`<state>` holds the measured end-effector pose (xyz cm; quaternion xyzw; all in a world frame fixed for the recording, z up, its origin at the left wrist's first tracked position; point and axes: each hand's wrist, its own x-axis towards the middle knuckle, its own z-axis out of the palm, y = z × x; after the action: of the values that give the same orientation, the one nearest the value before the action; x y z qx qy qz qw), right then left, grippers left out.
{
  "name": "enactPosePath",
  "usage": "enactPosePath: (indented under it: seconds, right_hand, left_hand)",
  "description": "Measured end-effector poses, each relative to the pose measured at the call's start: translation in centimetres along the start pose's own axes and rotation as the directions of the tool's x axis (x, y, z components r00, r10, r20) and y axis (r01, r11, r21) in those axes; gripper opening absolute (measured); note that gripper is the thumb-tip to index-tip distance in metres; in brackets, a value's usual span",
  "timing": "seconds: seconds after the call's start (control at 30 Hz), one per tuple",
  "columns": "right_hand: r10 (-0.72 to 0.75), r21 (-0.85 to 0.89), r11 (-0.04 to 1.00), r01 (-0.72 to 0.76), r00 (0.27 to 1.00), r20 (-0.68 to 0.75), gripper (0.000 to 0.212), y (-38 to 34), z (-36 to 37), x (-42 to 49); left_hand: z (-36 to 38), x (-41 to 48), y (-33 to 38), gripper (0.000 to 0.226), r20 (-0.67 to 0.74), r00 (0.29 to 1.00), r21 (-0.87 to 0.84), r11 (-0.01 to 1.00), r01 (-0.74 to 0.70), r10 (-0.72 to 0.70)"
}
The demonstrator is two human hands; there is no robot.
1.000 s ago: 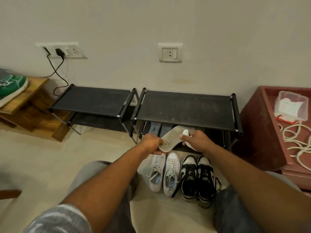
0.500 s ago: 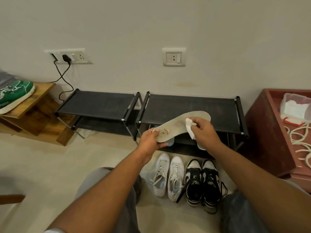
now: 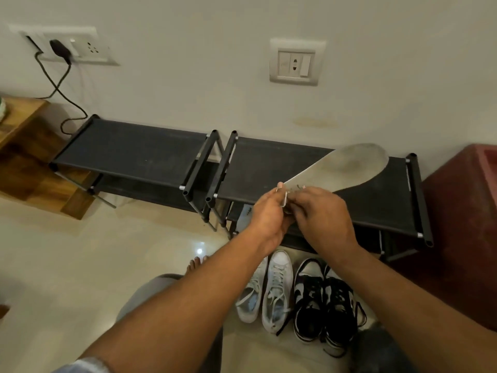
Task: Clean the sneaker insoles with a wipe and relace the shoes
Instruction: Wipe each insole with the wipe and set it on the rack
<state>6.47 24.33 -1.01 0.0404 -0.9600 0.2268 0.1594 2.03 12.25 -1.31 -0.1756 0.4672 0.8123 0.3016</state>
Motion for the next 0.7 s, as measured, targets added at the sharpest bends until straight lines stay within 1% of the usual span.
enactPosePath:
  seconds: [0.07,0.1,0.17,0.23,0.27,0.33,0.37,0.4,0.47,0.5,0.53,0.6,0.63,0.67,0.7]
  right_hand:
    - [-0.08,-0.002,0.997,0.08,0.995,0.055,0.023,0.2,0.4,0.1]
    - [-0.089,-0.003,0.996,0.09,0.994,0.068,0.025,0.9,0.2,0.3]
    - [-0.026,-0.048,0.998,0.028,0.999,0.036,0.025,2.6,-0.5,0.9]
    - [0.041,-0.077,0.996,-0.041,0.999,-0.009,0.022,2.7,-1.2,1.2]
    - [0.02,-0.072,0.997,-0.02,1.0,-0.003,0.021,1.7,-1.0,1.0]
    - [-0.08,-0.036,0.996,0.083,0.994,0.075,0.022,-0.2,-0.5,0.2]
    - [-0.091,-0.02,0.995,0.094,0.991,0.095,0.023,-0.2,-0.5,0.2]
    - [-0.046,-0.013,0.999,0.047,0.996,0.078,0.024,0.4,-0.9,0.6]
    - [0.074,0.0,0.997,-0.074,0.997,-0.024,0.022,1.8,-1.8,1.3]
    - [0.083,0.008,0.997,-0.083,0.996,-0.042,0.021,1.5,-1.9,1.3]
    - [0.041,-0.005,0.999,-0.041,0.999,-0.021,0.021,0.3,-1.7,0.9]
    - [-0.087,-0.02,0.996,0.088,0.993,0.074,0.021,-2.0,-0.9,0.0]
    - [-0.081,-0.015,0.996,0.082,0.993,0.088,0.02,-1.8,-0.7,0.0]
    - [-0.014,-0.017,1.0,0.015,0.998,0.063,0.018,-0.8,-0.9,0.5]
    - [0.062,-0.021,0.998,-0.062,0.998,0.01,0.017,0.5,-1.1,1.0]
  left_hand:
    - [0.1,0.9,0.1,0.045,-0.035,0.999,-0.039,0.999,0.02,-0.021]
    - [0.2,1.0,0.2,0.047,-0.041,0.999,-0.062,0.998,0.023,-0.026]
    - [0.5,1.3,0.2,0.05,-0.017,1.0,-0.09,0.996,0.018,-0.02]
    - [0.6,1.1,0.4,0.051,-0.003,1.0,-0.112,0.993,0.029,-0.029]
    - [0.5,1.0,0.5,0.051,-0.008,0.999,-0.118,0.992,0.037,-0.038]
    - [0.1,0.7,0.7,0.05,-0.027,0.998,-0.117,0.992,0.045,-0.049]
    - [0.0,0.6,0.9,0.05,-0.032,0.998,-0.123,0.991,0.044,-0.048]
    - [-0.2,0.8,0.9,0.05,-0.027,0.999,-0.136,0.99,0.036,-0.04]
    - [-0.1,0.7,0.9,0.052,-0.009,1.0,-0.164,0.986,0.026,-0.028]
    - [0.0,0.5,1.0,0.052,-0.012,1.0,-0.174,0.984,0.026,-0.028]
    - [-0.1,0.4,1.1,0.052,-0.025,0.999,-0.167,0.985,0.032,-0.037]
    - [-0.1,0.2,1.4,0.049,-0.053,0.997,-0.164,0.985,0.049,-0.059]
    - [-0.1,0.2,1.3,0.049,-0.055,0.997,-0.167,0.985,0.052,-0.062]
    - [0.0,0.3,1.3,0.05,-0.054,0.997,-0.171,0.984,0.043,-0.053]
    - [0.1,0.3,1.4,0.051,-0.048,0.998,-0.178,0.984,0.032,-0.041]
